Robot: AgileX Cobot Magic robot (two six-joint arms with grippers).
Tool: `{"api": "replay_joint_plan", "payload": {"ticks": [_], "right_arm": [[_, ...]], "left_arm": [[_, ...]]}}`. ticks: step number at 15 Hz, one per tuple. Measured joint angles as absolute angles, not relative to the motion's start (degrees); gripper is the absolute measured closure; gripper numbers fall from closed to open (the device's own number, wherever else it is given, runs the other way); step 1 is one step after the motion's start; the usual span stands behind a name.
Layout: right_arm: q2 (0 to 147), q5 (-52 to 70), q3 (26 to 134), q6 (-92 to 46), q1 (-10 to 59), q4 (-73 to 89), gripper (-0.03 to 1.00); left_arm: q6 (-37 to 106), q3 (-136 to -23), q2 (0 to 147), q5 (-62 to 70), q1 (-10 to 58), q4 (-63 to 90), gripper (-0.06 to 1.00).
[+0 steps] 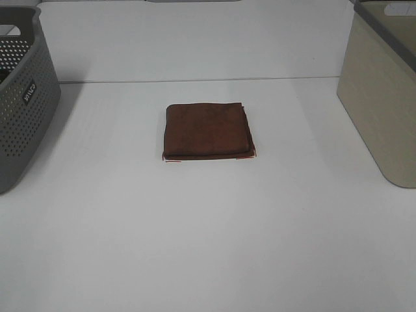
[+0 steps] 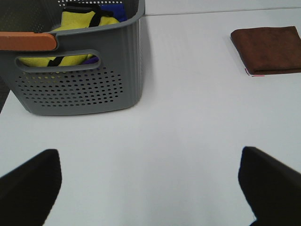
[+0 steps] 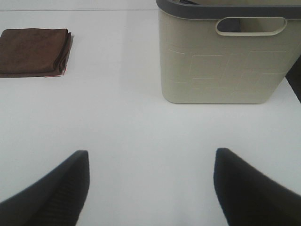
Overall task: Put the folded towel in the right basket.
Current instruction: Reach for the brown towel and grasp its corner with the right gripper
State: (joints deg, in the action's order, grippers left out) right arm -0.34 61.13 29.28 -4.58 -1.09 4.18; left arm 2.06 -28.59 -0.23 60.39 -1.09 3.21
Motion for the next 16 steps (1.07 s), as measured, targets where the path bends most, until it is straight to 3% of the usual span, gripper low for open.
{"api": "replay_joint_plan", "payload": {"ticks": [16], "right_arm": [[-0.3, 61.1, 29.3, -4.6, -1.1, 4.2, 0.26]], "left_arm": [[2.1, -28.6, -0.2, 60.4, -1.1, 3.2, -0.03]]}}
